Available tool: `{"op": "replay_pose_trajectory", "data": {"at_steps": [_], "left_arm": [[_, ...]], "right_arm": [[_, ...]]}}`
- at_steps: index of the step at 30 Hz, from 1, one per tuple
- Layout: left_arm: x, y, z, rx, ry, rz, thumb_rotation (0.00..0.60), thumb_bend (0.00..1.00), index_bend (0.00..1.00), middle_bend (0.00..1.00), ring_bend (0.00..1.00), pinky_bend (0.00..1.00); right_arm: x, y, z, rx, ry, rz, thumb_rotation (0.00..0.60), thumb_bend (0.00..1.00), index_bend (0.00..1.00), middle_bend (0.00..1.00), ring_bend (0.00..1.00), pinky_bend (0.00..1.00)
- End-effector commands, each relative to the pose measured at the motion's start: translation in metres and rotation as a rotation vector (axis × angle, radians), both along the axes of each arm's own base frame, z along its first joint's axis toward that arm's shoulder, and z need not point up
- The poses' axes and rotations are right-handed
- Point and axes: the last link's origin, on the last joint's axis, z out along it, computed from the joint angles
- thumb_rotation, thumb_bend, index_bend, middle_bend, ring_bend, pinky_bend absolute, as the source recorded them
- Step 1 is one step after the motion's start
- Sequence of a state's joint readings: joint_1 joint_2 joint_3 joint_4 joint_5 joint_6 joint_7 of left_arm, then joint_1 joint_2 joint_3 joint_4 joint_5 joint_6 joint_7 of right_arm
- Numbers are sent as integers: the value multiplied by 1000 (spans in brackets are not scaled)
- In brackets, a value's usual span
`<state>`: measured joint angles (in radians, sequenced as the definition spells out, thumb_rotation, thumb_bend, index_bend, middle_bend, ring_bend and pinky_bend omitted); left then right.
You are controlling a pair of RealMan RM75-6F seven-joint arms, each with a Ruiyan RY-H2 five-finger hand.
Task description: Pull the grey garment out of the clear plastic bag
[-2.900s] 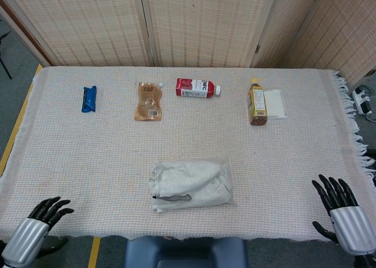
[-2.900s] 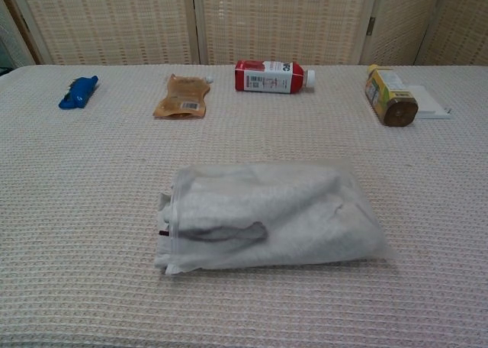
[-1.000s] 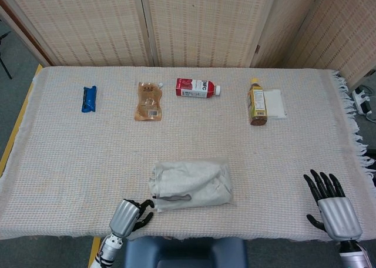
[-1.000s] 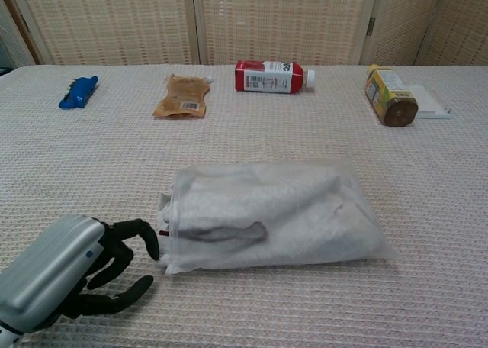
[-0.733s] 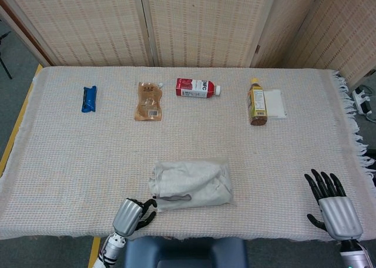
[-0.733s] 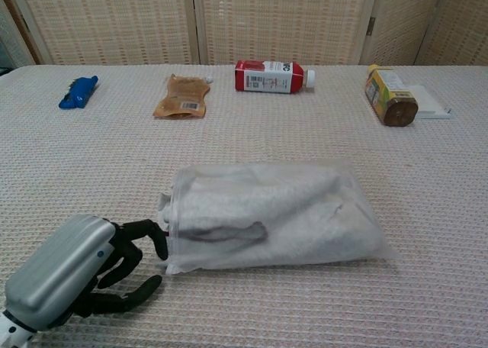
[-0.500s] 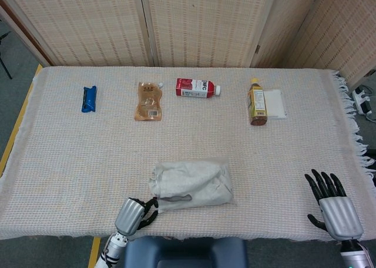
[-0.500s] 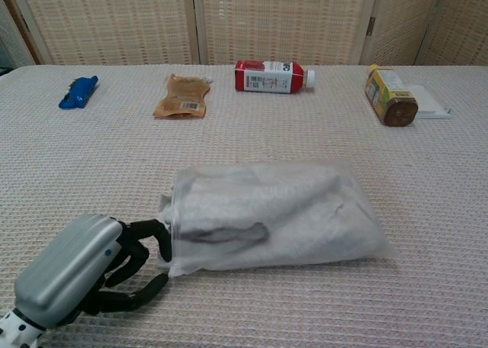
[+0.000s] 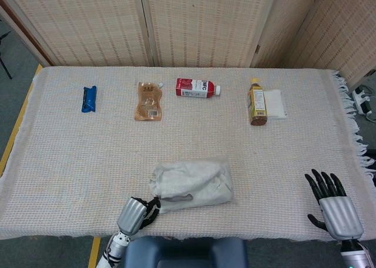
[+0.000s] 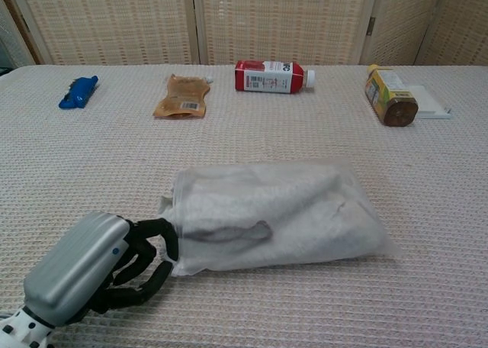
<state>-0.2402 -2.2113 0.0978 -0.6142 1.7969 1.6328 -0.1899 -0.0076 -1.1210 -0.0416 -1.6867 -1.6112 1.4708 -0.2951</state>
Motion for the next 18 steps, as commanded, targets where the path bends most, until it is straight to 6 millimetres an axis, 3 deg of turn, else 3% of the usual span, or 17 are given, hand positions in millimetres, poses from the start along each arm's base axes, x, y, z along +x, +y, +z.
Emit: {"op": "replay_pose_trajectory", "data": {"at_steps": [1,8,16,18], "left_arm": [[1,-1,0,-1,2,-6,600,589,614,1000,1000,1000],[0,-2,2,-3,-1,-16,600,590,639,1000,1000,1000],[-1,-6,-1,-24,16,-21,600,572,653,1000,1000,1000],[0,-7,-2,-26,13,-20,600,571,655,1000,1000,1000]], "right_arm": [[0,0,-1,0,1,0,600,85,0,0,0,0],[2,-1,-5,10,1,10,600,87,0,0,0,0],[15,-37,-47,52,-62,127,600,88,11,0,0,0],[20,-47,-61,64,-82,155,600,88,96,0,0,0]]}}
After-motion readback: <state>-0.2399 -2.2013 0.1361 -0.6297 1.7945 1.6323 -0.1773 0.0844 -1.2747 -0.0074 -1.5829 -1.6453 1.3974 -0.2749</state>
